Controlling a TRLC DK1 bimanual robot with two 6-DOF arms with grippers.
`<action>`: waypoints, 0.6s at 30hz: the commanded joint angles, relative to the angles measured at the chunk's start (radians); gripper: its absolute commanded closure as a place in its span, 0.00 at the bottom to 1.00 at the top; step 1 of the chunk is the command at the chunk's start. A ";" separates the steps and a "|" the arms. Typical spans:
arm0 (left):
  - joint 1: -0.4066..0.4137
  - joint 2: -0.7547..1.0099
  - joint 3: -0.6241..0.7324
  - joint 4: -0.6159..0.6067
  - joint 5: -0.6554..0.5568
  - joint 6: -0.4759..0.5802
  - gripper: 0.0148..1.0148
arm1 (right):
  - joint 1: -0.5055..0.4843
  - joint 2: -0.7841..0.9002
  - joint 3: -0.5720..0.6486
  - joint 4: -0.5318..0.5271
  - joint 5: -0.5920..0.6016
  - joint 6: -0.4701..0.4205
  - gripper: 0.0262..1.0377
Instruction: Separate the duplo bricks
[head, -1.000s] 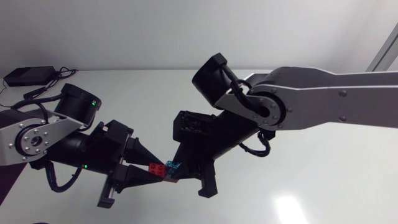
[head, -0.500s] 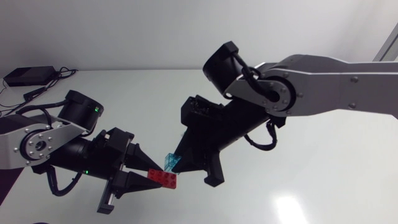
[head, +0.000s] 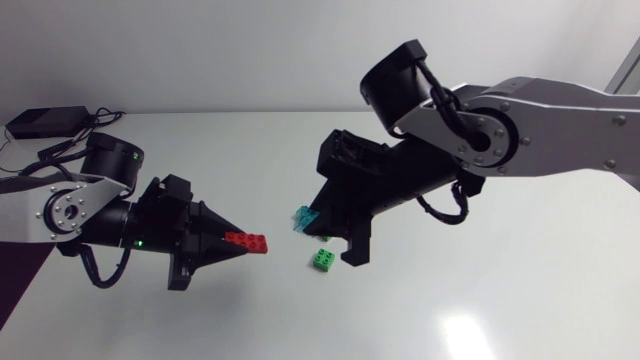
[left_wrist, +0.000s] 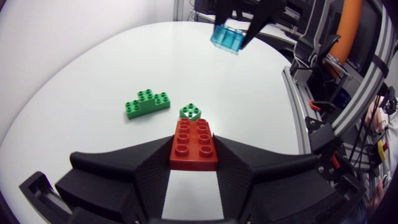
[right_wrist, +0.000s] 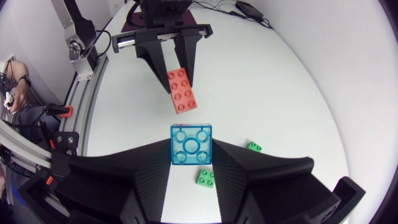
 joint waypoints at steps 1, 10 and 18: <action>0.014 0.070 0.013 0.064 -0.014 -0.084 0.69 | -0.001 0.020 -0.043 0.006 0.006 -0.008 0.75; 0.006 0.282 0.026 0.333 -0.114 -0.195 0.68 | 0.001 0.001 -0.102 0.052 0.016 0.013 0.75; -0.015 0.422 0.036 0.448 -0.211 -0.227 0.68 | -0.022 -0.003 -0.129 0.068 0.063 0.022 0.75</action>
